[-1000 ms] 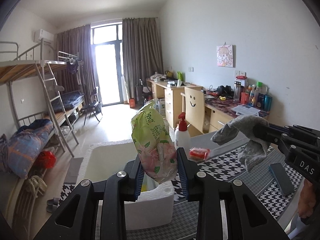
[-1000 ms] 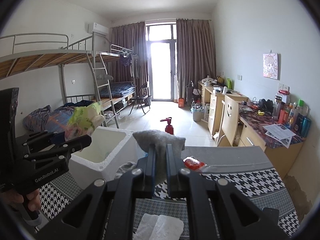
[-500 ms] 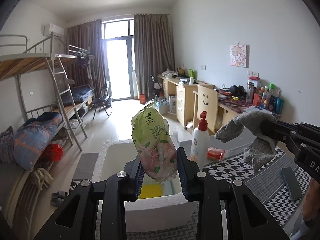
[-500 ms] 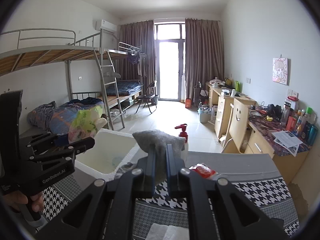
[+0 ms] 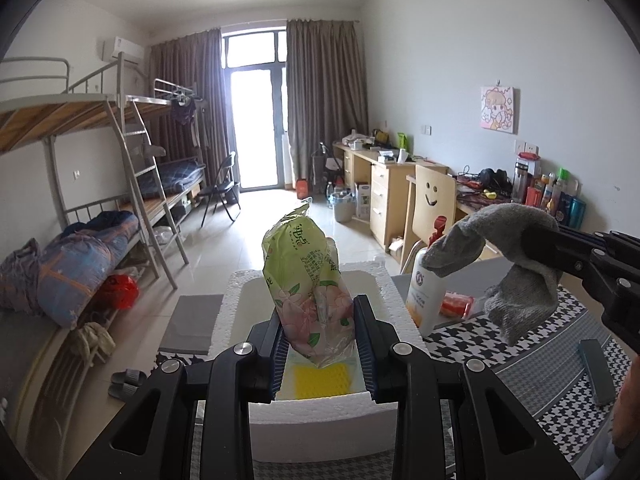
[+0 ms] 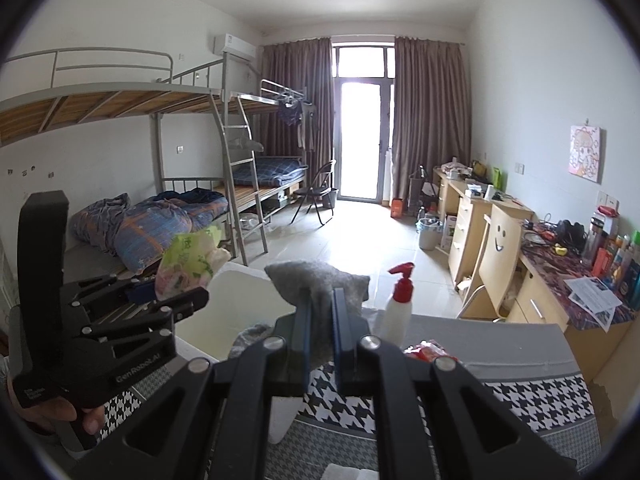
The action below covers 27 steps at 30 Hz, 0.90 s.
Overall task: Organize soft objects
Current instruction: 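Open the left gripper to drop the floral packet into the foam box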
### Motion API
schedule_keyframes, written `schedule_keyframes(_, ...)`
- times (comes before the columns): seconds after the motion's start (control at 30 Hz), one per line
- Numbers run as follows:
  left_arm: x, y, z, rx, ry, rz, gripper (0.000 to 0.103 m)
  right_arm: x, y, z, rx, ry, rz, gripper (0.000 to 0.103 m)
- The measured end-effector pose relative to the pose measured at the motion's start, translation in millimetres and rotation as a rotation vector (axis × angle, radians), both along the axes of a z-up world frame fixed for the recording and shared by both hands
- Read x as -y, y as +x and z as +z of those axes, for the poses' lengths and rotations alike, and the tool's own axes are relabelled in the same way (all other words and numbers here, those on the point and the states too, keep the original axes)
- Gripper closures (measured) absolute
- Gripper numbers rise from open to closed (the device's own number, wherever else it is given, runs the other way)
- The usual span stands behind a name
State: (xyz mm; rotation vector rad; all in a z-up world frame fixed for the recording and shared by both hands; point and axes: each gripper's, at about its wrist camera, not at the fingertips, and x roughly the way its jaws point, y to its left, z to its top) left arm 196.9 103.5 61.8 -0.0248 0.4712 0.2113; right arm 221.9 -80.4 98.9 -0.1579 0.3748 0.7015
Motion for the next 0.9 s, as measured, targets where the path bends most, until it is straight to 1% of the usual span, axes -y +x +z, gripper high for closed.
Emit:
schedule_keyframes(0.13, -4, 8, -3, -0.021, -0.007, 0.015, 0.07, -6, -1, -2, 0.001, -0.009, 0.016, 0.092)
schedule_keyframes(0.4, -9, 23, -13, -0.053, -0.03, 0.01, 0.07, -17, 5, -5, -0.008, -0.025, 0.024, 0.092)
schedule_keyframes(0.47, -11, 25, -15, -0.056, -0.038, 0.006, 0.068, -20, 7, -7, -0.01, -0.03, 0.023, 0.092)
schedule_keyframes(0.53, -13, 27, -18, -0.071, -0.026, 0.016, 0.058, -22, 8, -7, -0.012, -0.033, 0.023, 0.092)
schedule_keyframes(0.6, -14, 26, -19, -0.07, -0.018, 0.03, 0.035, -25, 9, -7, -0.009, -0.041, 0.026, 0.092)
schedule_keyframes(0.63, -15, 24, -19, -0.068, -0.019, 0.035, 0.03, -25, 9, -8, -0.007, -0.044, 0.026, 0.092)
schedule_keyframes(0.67, -17, 21, -18, -0.057, -0.021, 0.041, 0.027, -27, 9, -8, -0.004, -0.048, 0.027, 0.092)
schedule_keyframes(0.73, -19, 14, -16, -0.041, -0.015, 0.051, 0.025, -30, 11, -8, -0.003, -0.052, 0.03, 0.092)
schedule_keyframes(0.8, -22, 10, -14, -0.022, -0.015, 0.063, 0.012, -31, 12, -9, -0.004, -0.052, 0.031, 0.092)
schedule_keyframes(0.9, -25, 1, -12, -0.001, -0.007, 0.087, 0.007, -36, 14, -9, -0.007, -0.056, 0.041, 0.092)
